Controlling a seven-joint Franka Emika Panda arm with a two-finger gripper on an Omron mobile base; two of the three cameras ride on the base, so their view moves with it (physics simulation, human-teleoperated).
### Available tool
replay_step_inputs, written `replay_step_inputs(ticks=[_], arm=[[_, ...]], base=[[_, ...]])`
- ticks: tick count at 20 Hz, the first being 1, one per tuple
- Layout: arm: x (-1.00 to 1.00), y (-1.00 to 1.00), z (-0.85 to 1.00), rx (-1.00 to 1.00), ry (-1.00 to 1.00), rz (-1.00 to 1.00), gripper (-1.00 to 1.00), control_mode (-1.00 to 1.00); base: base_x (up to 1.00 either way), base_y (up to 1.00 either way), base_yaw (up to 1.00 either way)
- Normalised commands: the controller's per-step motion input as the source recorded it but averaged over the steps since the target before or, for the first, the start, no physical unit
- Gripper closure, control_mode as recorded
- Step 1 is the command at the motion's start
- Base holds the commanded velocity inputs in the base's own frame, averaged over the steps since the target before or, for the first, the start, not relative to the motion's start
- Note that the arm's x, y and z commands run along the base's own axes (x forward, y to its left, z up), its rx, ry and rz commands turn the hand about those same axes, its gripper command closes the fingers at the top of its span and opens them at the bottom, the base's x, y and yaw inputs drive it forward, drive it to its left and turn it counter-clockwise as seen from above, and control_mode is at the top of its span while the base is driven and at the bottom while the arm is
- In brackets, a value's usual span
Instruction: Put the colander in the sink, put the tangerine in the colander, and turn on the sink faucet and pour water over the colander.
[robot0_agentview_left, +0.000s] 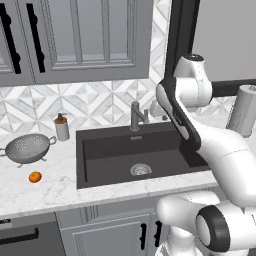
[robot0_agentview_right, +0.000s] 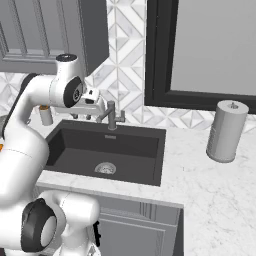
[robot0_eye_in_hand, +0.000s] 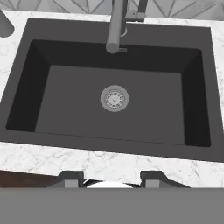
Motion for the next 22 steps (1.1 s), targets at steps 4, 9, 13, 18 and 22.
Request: replay_step_inputs(ticks=[4, 9, 13, 18, 22], arm=[[-0.06, 0.33, -0.03, 0.0, -0.04, 0.0, -1.0, -1.0], [-0.27, 0.62, -0.24, 0.01, -0.1, 0.0, -1.0, -1.0], [-0.29, 0.49, -0.39, 0.12, -0.04, -0.01, -1.0, -1.0], [-0.09, 0.6, -0.34, 0.16, 0.0, -0.04, -1.0, -1.0], [0.0, 0.87, -0.13, 0.07, 0.02, -0.06, -1.0, -1.0]], base=[[0.0, 0.0, 0.0], [0.0, 0.0, 0.0], [0.0, 0.0, 0.0], [0.0, 0.0, 0.0], [0.0, 0.0, 0.0]])
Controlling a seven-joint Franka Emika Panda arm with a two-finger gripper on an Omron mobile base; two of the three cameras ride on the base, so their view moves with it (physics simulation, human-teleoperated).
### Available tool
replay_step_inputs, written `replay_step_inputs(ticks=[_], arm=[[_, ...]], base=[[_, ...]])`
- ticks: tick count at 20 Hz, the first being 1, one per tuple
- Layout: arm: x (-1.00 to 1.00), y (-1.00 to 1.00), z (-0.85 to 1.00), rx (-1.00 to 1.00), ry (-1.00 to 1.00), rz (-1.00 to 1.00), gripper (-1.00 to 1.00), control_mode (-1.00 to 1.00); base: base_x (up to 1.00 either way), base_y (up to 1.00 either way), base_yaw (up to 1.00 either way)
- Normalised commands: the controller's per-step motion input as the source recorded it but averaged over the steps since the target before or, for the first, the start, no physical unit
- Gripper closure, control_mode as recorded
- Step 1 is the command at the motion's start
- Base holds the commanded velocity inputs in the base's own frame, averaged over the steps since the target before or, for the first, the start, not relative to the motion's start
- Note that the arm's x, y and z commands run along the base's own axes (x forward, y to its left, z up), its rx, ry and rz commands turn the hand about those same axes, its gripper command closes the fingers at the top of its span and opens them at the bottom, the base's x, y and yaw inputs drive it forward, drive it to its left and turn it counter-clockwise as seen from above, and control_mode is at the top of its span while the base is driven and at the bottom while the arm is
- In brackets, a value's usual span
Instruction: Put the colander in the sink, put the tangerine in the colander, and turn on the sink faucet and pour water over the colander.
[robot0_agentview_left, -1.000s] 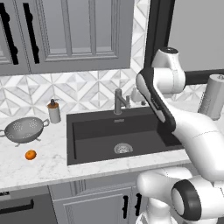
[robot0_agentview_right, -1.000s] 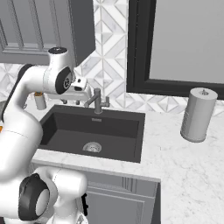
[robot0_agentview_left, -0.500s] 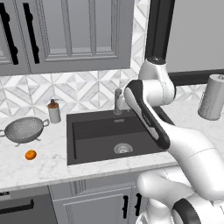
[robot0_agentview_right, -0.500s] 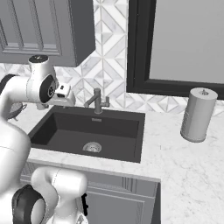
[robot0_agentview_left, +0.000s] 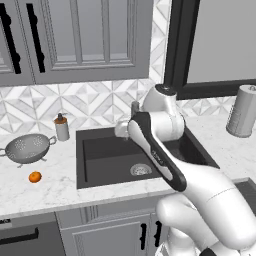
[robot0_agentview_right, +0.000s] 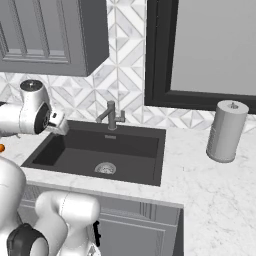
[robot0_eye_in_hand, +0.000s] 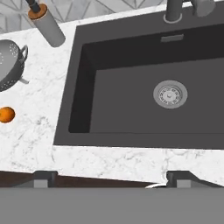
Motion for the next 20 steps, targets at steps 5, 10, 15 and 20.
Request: replay_step_inputs(ticks=[5, 10, 15, 20], arm=[[0.0, 0.87, -0.05, 0.0, 0.11, -0.01, -1.0, -1.0], [0.0, 0.67, -0.05, 0.0, 0.11, 0.0, -1.0, -1.0], [0.02, 0.71, -0.09, 0.02, 0.01, 0.0, -1.0, -1.0], [0.02, 0.58, -0.17, 0.02, 0.0, 0.0, -1.0, -1.0]], base=[[0.0, 0.0, 0.0], [0.0, 0.0, 0.0], [0.0, 0.0, 0.0], [0.0, 0.0, 0.0]])
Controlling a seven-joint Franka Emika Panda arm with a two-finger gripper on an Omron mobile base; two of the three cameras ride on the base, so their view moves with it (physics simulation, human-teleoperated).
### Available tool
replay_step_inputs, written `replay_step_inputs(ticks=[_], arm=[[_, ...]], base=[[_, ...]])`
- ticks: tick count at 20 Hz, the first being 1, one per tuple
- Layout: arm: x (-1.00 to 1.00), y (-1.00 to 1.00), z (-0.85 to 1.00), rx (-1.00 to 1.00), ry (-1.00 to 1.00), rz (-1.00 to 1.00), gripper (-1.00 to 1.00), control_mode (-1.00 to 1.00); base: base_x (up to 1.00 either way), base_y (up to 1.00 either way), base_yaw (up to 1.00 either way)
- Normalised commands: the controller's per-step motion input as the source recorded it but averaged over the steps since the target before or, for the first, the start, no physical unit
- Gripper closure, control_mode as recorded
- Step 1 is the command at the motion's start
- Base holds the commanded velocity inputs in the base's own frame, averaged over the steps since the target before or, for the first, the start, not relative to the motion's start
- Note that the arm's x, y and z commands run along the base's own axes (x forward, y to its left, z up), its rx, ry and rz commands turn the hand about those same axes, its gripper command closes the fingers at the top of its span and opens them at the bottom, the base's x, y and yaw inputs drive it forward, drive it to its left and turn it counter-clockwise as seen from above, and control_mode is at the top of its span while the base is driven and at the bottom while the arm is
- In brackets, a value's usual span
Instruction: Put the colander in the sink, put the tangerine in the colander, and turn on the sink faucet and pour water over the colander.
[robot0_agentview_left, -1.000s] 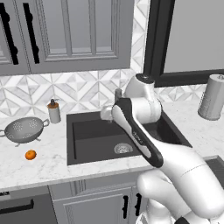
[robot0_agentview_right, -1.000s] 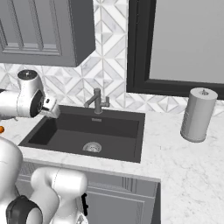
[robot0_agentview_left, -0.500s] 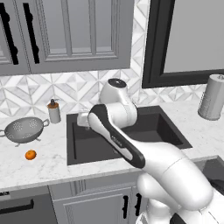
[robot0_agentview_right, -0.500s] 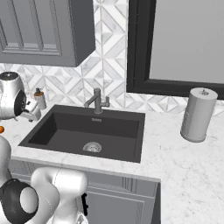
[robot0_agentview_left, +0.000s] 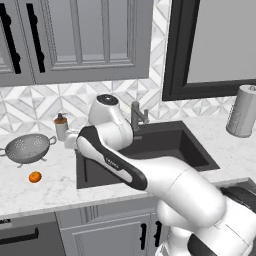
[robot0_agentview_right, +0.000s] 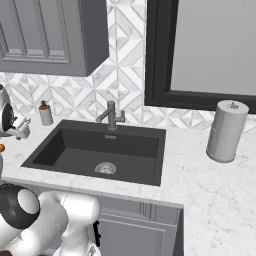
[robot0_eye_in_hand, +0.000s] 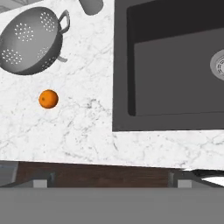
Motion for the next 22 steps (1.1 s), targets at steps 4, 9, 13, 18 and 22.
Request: replay_step_inputs(ticks=[4, 9, 13, 18, 22], arm=[[0.18, 0.39, -0.16, 0.06, 0.0, 0.0, -1.0, -1.0], [0.28, 0.42, -0.11, 0.08, 0.0, 0.0, -1.0, -1.0], [0.33, 0.52, -0.03, 0.04, 0.0, 0.0, -1.0, -1.0], [0.37, 0.53, -0.03, 0.02, 0.0, 0.0, -1.0, -1.0], [0.33, 0.34, -0.04, 0.0, 0.15, 0.0, -1.0, -1.0]], base=[[0.0, 0.0, 0.0], [0.0, 0.0, 0.0], [0.0, 0.0, 0.0], [0.0, 0.0, 0.0], [0.0, 0.0, 0.0]])
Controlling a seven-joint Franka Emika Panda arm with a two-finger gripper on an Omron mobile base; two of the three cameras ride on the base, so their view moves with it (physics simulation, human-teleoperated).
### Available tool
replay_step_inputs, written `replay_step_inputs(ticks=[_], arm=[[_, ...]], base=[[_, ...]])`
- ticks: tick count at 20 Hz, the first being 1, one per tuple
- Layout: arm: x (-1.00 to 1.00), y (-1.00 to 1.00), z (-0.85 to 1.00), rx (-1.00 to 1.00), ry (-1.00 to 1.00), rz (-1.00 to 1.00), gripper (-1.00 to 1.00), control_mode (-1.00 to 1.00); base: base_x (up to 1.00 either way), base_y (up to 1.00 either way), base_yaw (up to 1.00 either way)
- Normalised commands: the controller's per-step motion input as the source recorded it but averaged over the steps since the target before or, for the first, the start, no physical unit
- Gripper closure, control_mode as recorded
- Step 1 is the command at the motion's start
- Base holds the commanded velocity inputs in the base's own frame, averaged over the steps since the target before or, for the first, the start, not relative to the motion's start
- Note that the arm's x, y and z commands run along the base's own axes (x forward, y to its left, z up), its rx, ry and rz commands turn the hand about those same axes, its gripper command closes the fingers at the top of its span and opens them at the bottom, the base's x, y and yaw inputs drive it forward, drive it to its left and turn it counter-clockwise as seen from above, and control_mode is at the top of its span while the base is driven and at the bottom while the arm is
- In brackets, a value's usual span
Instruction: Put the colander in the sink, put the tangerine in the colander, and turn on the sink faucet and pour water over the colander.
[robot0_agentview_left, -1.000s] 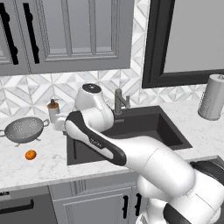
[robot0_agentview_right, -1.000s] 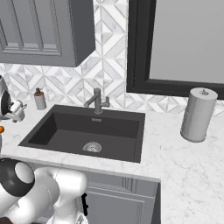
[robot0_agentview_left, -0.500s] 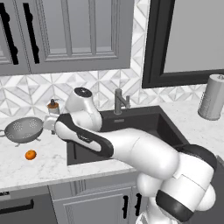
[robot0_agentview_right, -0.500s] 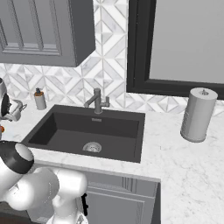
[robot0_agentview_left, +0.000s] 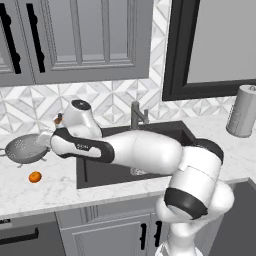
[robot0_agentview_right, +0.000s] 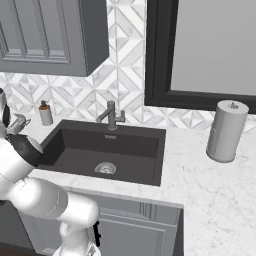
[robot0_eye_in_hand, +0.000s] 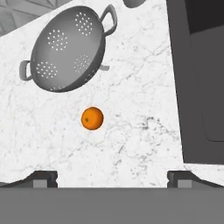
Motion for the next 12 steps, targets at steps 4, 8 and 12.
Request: replay_step_inputs(ticks=[4, 8, 12], arm=[[0.33, 0.31, -0.1, 0.0, 0.13, 0.0, -1.0, -1.0], [0.27, 0.25, -0.17, 0.0, 0.02, -0.02, -1.0, -1.0], [0.16, 0.14, -0.23, 0.0, 0.0, -0.04, -1.0, -1.0]], base=[[0.0, 0.0, 0.0], [0.0, 0.0, 0.0], [0.0, 0.0, 0.0]])
